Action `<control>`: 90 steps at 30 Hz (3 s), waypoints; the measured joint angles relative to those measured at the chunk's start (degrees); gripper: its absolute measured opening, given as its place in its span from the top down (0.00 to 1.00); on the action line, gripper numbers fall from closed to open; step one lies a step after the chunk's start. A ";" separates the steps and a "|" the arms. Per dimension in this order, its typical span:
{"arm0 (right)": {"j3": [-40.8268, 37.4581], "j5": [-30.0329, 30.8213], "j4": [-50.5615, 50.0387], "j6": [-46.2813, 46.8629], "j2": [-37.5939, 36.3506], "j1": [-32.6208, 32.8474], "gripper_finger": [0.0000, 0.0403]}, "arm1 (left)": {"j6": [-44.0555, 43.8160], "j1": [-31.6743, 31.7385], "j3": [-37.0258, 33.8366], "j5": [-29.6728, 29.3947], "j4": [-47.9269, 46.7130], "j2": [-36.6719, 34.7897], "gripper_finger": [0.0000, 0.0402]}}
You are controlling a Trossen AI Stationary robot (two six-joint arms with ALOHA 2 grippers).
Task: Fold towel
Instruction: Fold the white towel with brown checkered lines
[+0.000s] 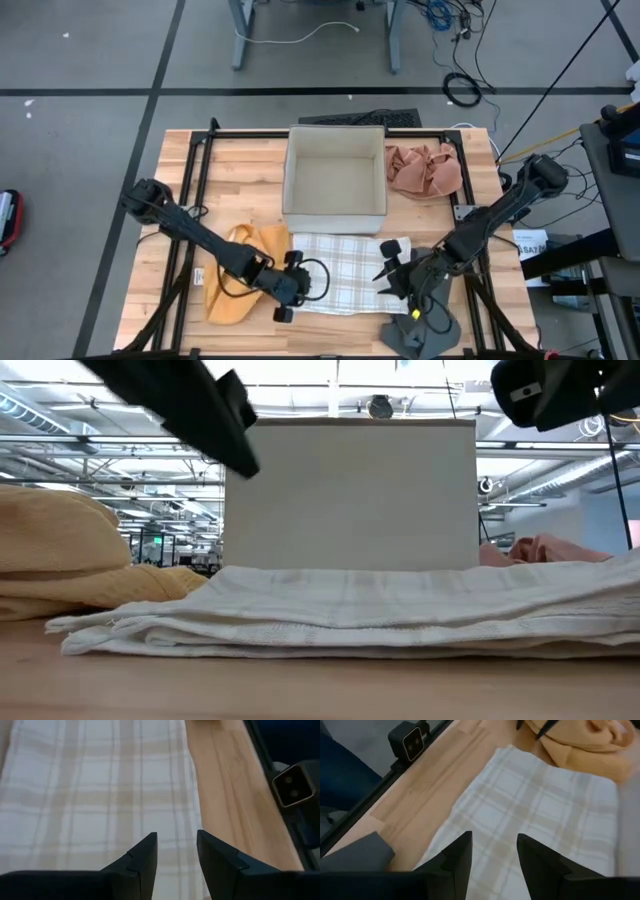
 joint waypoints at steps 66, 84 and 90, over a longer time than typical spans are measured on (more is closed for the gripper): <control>0.04 -1.11 27.01 4.48 26.04 -6.32 0.64 | 17.96 -8.36 -0.13 -18.46 0.93 12.72 0.98; 0.11 -4.28 33.49 6.53 31.61 -9.84 0.64 | 39.10 -6.09 -0.11 -19.59 8.85 6.75 0.99; 0.11 -4.26 34.00 6.64 31.63 -9.92 0.64 | 44.68 -3.38 -0.07 -15.70 12.23 6.75 0.99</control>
